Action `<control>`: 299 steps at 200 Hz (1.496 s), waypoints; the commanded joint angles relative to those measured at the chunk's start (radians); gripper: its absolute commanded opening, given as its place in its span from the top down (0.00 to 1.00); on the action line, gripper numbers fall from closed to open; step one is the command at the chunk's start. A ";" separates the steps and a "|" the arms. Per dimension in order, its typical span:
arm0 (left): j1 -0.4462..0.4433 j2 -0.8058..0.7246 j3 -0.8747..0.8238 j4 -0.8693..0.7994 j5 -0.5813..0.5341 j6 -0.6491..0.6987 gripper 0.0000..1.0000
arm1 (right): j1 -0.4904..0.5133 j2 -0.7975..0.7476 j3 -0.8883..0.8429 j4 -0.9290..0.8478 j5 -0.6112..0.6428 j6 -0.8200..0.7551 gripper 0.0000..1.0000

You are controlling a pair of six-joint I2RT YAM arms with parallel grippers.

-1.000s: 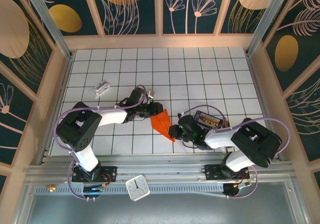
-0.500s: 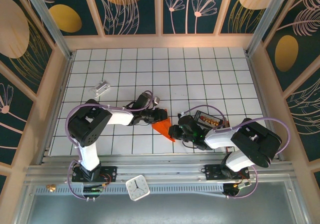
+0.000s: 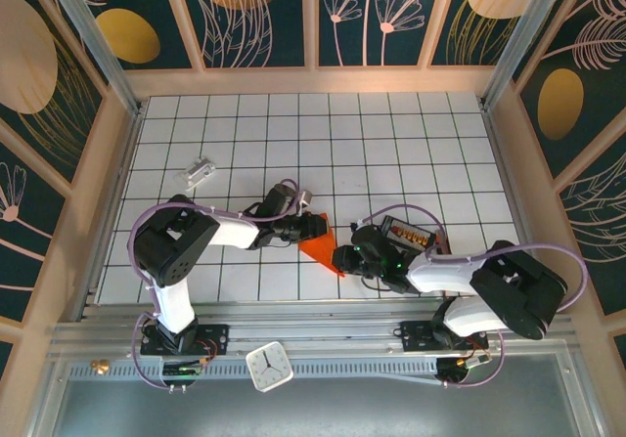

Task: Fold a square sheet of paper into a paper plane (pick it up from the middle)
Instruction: Fourth fold the wing at the center of the table.

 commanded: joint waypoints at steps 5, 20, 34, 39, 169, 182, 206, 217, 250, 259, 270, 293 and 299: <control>0.011 0.036 -0.046 -0.058 -0.042 0.029 0.70 | 0.011 -0.029 0.018 -0.056 -0.019 -0.007 0.83; 0.012 0.035 -0.043 -0.058 -0.041 0.029 0.70 | 0.012 -0.030 0.014 -0.060 -0.026 -0.006 0.83; 0.011 0.036 -0.040 -0.062 -0.043 0.029 0.70 | 0.016 -0.032 0.012 -0.067 -0.032 -0.005 0.84; 0.011 0.035 -0.039 -0.064 -0.042 0.029 0.70 | 0.018 -0.033 0.008 -0.069 -0.032 -0.002 0.84; 0.037 0.032 -0.053 -0.086 -0.059 0.074 0.70 | 0.024 -0.029 -0.064 -0.075 -0.017 0.048 0.94; 0.042 0.033 -0.055 -0.084 -0.059 0.077 0.70 | 0.023 -0.030 -0.065 -0.076 -0.016 0.046 0.94; 0.043 0.038 -0.055 -0.083 -0.056 0.080 0.70 | 0.020 -0.029 -0.069 -0.061 -0.030 0.038 0.94; 0.043 0.038 -0.056 -0.083 -0.057 0.081 0.70 | 0.017 -0.029 -0.065 -0.054 -0.043 0.026 0.92; 0.043 0.042 -0.053 -0.085 -0.054 0.082 0.70 | 0.021 -0.052 -0.030 -0.057 -0.077 -0.029 0.87; 0.043 0.043 -0.052 -0.087 -0.054 0.083 0.70 | 0.026 -0.054 -0.017 -0.074 -0.076 -0.040 0.86; 0.043 0.045 -0.051 -0.087 -0.053 0.083 0.70 | 0.035 -0.057 -0.007 -0.093 -0.072 -0.052 0.85; 0.042 0.045 -0.049 -0.085 -0.052 0.080 0.70 | 0.043 -0.072 -0.002 -0.125 -0.056 -0.060 0.83; 0.043 0.045 -0.049 -0.086 -0.051 0.079 0.70 | 0.047 -0.079 0.002 -0.138 -0.048 -0.064 0.82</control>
